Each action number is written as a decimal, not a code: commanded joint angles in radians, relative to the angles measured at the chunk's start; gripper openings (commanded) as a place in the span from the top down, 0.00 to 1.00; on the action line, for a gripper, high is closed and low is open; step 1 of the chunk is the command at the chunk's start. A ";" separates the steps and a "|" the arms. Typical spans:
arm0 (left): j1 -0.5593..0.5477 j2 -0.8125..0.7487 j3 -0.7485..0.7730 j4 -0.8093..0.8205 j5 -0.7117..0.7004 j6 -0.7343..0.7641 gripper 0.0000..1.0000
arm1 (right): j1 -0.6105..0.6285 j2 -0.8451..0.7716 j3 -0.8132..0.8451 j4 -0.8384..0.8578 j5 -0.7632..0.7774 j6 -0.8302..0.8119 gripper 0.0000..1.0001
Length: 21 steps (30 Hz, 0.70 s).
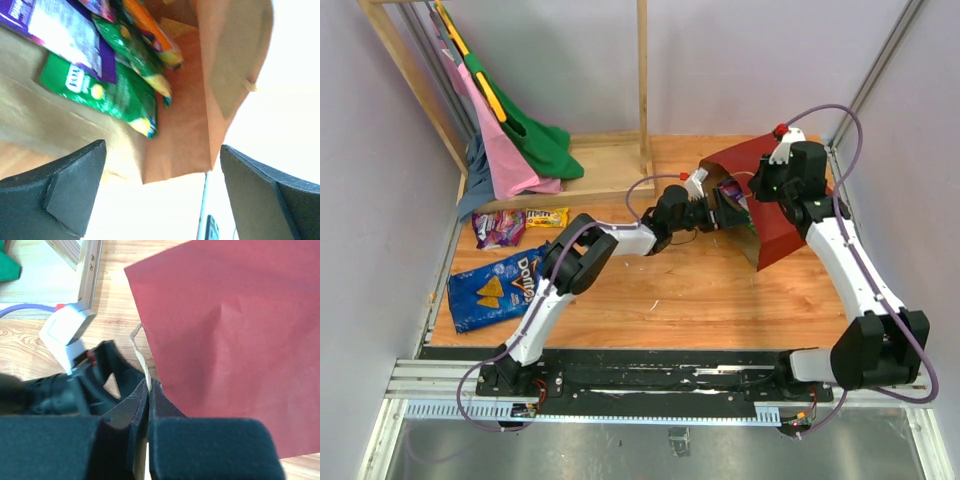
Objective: Take the snacks out of the paper bag
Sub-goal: Adjust the paper bag at the center of the board.
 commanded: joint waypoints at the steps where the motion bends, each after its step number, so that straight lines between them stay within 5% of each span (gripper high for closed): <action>1: -0.013 -0.229 -0.234 0.257 -0.034 0.029 0.00 | -0.007 -0.091 -0.030 -0.020 -0.014 0.024 0.98; 13: 0.002 -0.534 -0.743 0.435 -0.332 0.154 0.00 | 0.000 -0.159 -0.057 -0.086 -0.096 0.036 0.94; 21: -0.006 -0.508 -0.710 0.228 -0.582 0.049 0.00 | 0.009 -0.094 -0.071 -0.137 -0.149 0.023 0.99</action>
